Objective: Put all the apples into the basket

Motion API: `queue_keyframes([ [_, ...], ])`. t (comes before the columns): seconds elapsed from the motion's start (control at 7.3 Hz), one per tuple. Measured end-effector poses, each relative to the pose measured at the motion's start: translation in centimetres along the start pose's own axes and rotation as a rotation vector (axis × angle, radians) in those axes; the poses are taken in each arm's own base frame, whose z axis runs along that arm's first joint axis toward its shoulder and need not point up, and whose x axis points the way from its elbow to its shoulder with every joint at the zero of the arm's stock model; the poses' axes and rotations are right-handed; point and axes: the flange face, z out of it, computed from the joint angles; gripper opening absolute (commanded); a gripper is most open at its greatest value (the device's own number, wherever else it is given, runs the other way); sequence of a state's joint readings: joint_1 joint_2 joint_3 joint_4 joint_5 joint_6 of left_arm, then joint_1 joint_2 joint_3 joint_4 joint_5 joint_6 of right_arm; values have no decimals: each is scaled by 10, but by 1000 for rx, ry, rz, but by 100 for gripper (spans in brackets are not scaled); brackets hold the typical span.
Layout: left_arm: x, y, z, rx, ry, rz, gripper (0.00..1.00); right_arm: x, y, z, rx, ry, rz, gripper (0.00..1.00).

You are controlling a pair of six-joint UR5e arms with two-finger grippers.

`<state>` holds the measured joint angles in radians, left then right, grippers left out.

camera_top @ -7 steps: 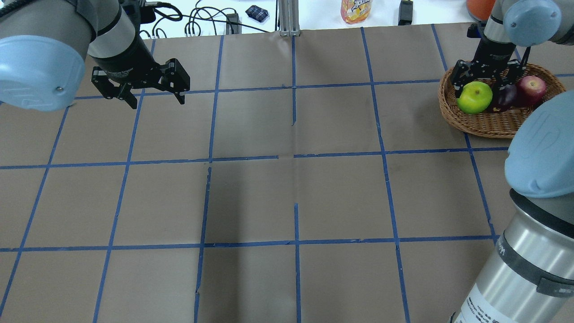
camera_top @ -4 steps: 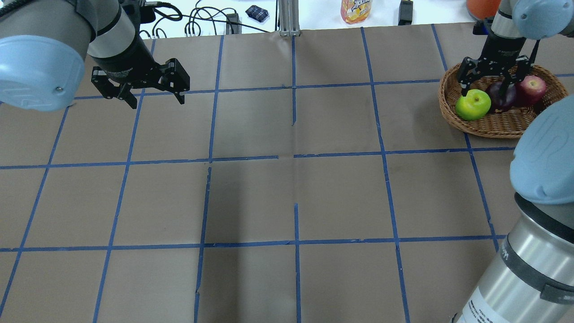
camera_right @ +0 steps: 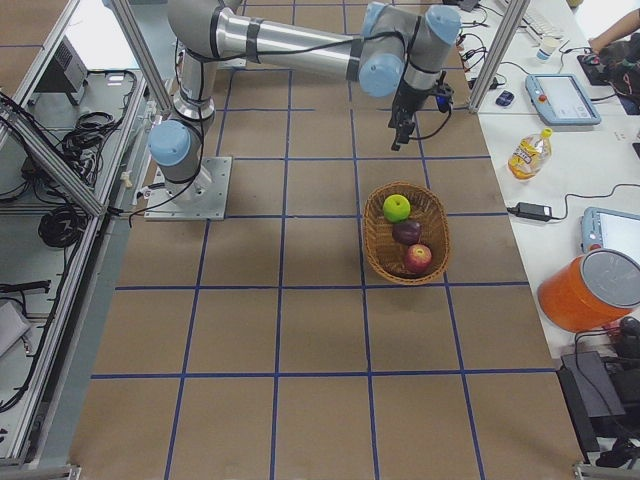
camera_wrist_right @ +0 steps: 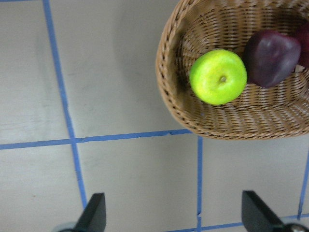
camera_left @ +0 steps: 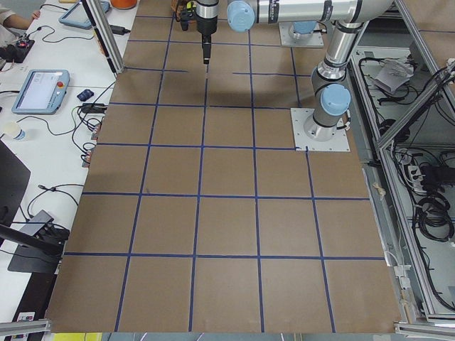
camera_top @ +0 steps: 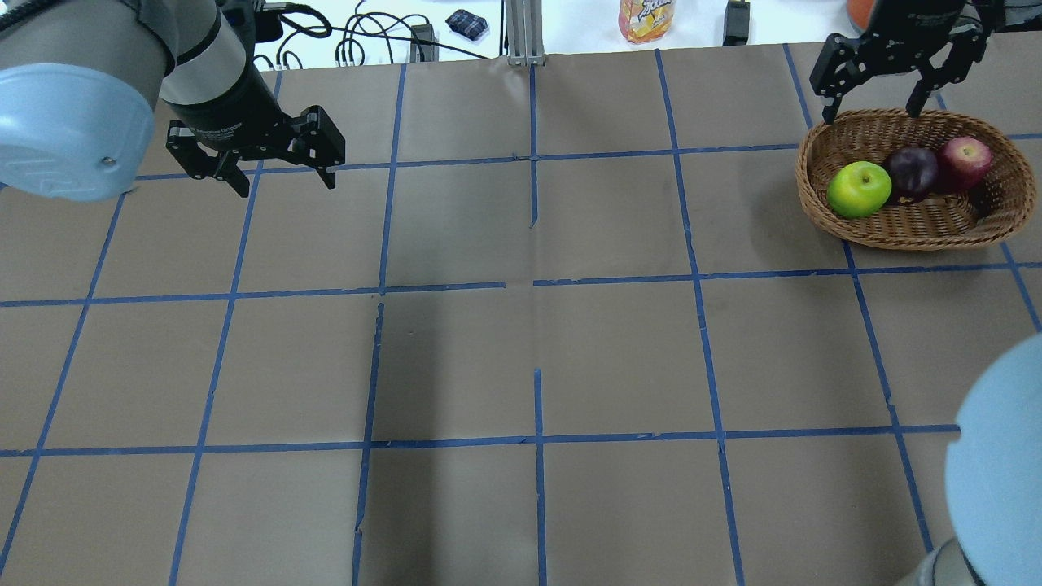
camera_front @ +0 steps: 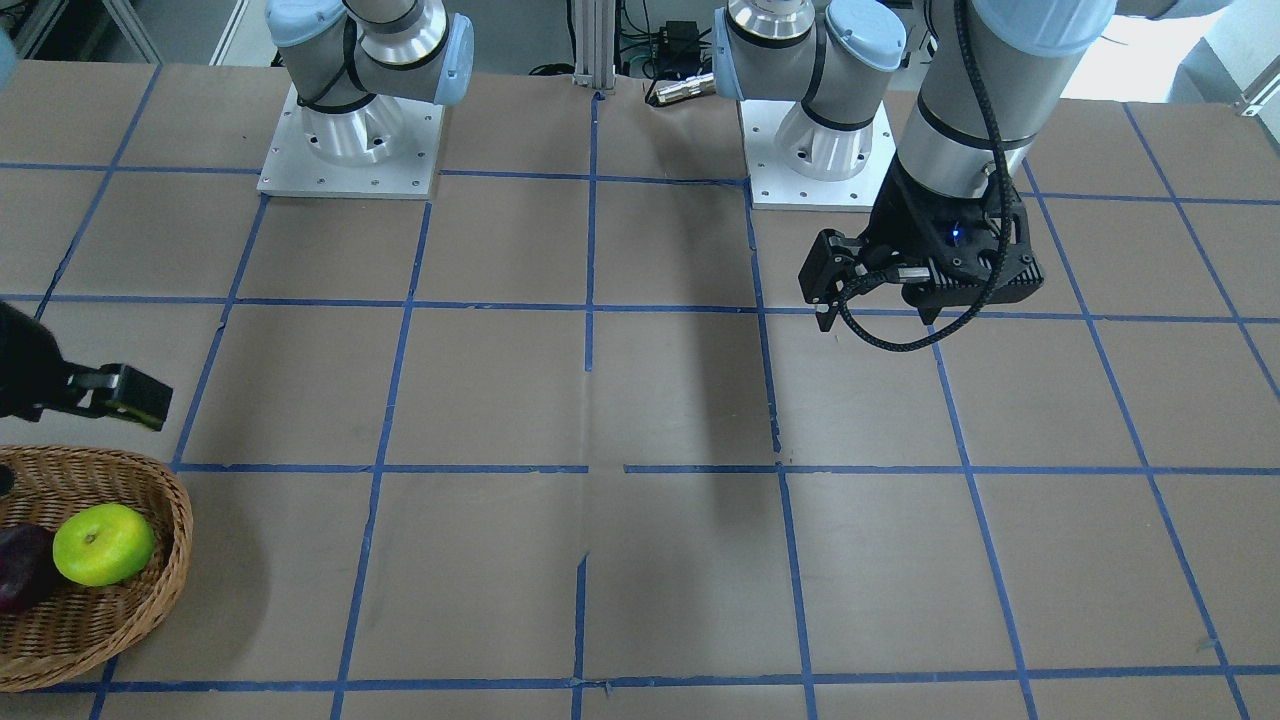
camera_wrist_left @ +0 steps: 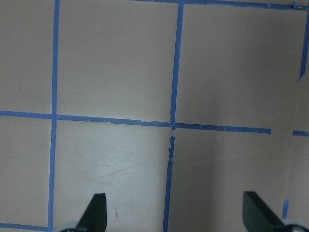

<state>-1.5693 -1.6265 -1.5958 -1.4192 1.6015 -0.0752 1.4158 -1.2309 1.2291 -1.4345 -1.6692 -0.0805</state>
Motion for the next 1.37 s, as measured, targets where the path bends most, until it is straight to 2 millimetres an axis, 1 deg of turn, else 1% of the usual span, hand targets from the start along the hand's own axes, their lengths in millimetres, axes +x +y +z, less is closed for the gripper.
queue_keyframes([
  [0.14, 0, 0, 0, 0, 0, 0, 100, -41, 33, -23, 3, -20, 19, 100],
  [0.27, 0, 1, -1, 1, 0, 0, 100, -77, 69, -41, 11, -26, 1, 100],
  [0.41, -1, 1, -2, 3, 0, 0, 100, -106, 101, -45, 9, -25, -22, 100],
  [0.55, -1, 1, -3, 4, 0, 2, 100, -123, 120, -32, -18, -20, -27, 100],
  [0.69, 0, 2, -3, 5, 1, 5, 100, -128, 129, -15, -37, -15, -27, 100],
  [0.82, 0, 2, -3, 6, 2, 8, 100, -128, 130, -2, -37, -15, -22, 100],
  [0.96, 1, 2, -3, 4, 3, 9, 100, -122, 126, 6, -26, -19, -12, 100],
  [1.1, 1, 3, -3, 0, 4, 10, 100, -112, 122, 6, -8, -24, 5, 100],
  [1.37, 2, 2, -4, -4, 4, 11, 100, -90, 127, 2, -5, -29, 20, 100],
])
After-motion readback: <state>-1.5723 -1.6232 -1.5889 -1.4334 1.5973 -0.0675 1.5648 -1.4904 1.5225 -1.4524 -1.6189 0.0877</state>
